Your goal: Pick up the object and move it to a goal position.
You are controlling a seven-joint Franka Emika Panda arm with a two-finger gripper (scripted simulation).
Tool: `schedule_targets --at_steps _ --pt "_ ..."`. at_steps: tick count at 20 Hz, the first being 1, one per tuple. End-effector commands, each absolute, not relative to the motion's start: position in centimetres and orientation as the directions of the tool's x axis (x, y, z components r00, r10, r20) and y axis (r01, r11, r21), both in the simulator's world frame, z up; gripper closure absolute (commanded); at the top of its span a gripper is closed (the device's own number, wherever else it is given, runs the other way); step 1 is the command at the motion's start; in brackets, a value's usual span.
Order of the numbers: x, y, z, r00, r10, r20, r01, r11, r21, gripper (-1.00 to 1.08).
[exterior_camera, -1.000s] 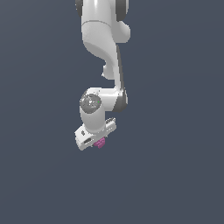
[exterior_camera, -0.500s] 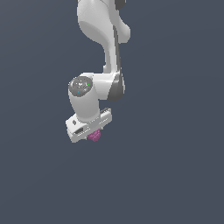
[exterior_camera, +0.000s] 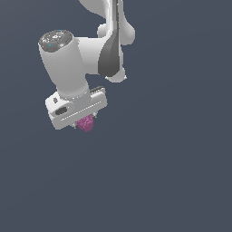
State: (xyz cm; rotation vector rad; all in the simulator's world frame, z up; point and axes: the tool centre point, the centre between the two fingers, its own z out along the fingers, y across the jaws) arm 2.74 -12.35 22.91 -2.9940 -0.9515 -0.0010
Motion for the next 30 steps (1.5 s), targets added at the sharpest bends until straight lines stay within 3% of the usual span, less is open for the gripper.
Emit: schedule_targets --at_steps 1,18,30 --pt "2.3 -13.2 25.9 0.816 0.578 0.000 0.578 -0.816 0.000 1.08" --pt "0.4 -18.9 43.9 0.816 0.578 0.001 0.578 -0.816 -0.001 1.08" --pt "0.0 -21.0 49.9 0.817 0.577 0.000 0.577 -0.817 0.000 1.08"
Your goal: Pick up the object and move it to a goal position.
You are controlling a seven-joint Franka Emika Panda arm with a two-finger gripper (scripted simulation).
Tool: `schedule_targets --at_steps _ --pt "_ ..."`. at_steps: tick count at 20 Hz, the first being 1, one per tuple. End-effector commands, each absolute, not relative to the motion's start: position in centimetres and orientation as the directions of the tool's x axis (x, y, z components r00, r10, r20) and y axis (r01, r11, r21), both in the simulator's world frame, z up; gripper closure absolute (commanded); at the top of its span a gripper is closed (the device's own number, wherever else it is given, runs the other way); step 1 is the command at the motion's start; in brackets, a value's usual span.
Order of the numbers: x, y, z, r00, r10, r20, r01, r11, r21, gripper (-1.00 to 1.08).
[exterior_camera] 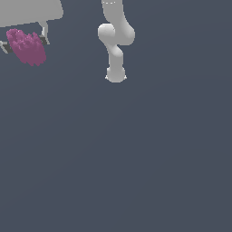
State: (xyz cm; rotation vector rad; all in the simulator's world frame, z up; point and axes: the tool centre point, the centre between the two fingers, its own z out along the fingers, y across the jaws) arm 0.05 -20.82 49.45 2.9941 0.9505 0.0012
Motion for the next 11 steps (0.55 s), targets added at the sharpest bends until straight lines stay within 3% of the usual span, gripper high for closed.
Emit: schedule_targets --at_steps 1,11 --pt "0.03 -21.05 50.16 0.817 0.577 0.000 0.577 -0.817 0.000 1.08" --pt "0.09 -21.37 51.05 0.817 0.577 0.000 0.577 -0.817 0.000 1.08"
